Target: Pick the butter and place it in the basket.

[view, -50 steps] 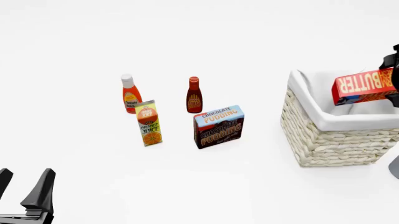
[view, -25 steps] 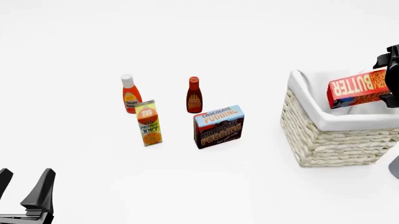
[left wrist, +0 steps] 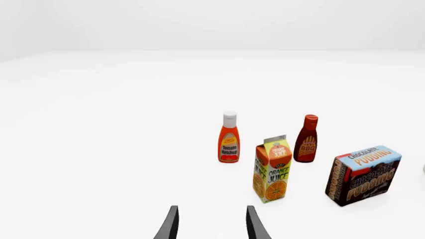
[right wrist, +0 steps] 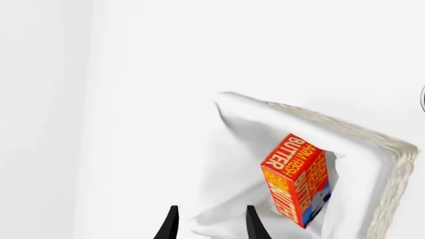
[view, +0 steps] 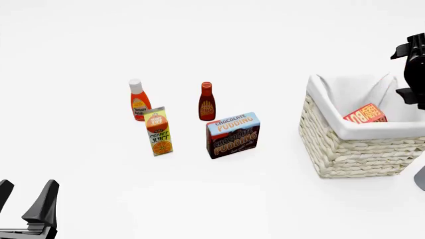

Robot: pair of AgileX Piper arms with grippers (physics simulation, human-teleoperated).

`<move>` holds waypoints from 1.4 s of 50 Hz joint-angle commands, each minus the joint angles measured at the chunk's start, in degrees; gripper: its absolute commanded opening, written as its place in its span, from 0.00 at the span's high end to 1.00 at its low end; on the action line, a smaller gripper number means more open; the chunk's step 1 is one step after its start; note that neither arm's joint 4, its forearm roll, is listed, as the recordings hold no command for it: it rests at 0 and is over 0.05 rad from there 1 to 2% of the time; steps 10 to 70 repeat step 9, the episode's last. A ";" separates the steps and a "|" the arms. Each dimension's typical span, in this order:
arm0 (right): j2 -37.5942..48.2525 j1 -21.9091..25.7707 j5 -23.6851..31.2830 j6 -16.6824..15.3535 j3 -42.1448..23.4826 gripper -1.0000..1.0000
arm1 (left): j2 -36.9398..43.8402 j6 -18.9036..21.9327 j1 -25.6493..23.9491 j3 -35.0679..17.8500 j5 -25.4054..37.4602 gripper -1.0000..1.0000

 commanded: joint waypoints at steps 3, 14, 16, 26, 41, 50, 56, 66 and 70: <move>-2.20 1.07 0.36 -0.20 -0.04 0.00 | 0.00 0.00 0.00 0.00 0.00 0.00; -6.98 1.33 0.98 -1.45 0.36 0.00 | 0.00 0.00 0.00 0.00 0.00 0.00; -6.98 1.33 0.98 -1.45 0.36 0.00 | 0.00 0.00 0.00 0.00 0.00 0.00; -6.98 1.33 0.98 -1.45 0.36 0.00 | 0.00 0.00 0.00 0.00 0.00 0.00; -6.98 1.33 0.98 -1.45 0.36 0.00 | 0.00 0.00 0.00 0.00 0.00 0.00; -6.98 1.33 0.98 -1.45 0.36 0.00 | 0.00 0.00 0.00 0.00 0.00 0.00; -6.98 1.33 0.98 -1.45 0.36 0.00 | 0.00 0.00 0.00 0.00 0.00 0.00; -6.98 1.33 0.98 -1.45 0.36 0.00 | 0.00 0.00 0.00 0.00 0.00 0.00; -6.98 1.33 0.98 -1.45 0.36 0.00 | 0.00 0.00 0.00 0.00 0.00 0.00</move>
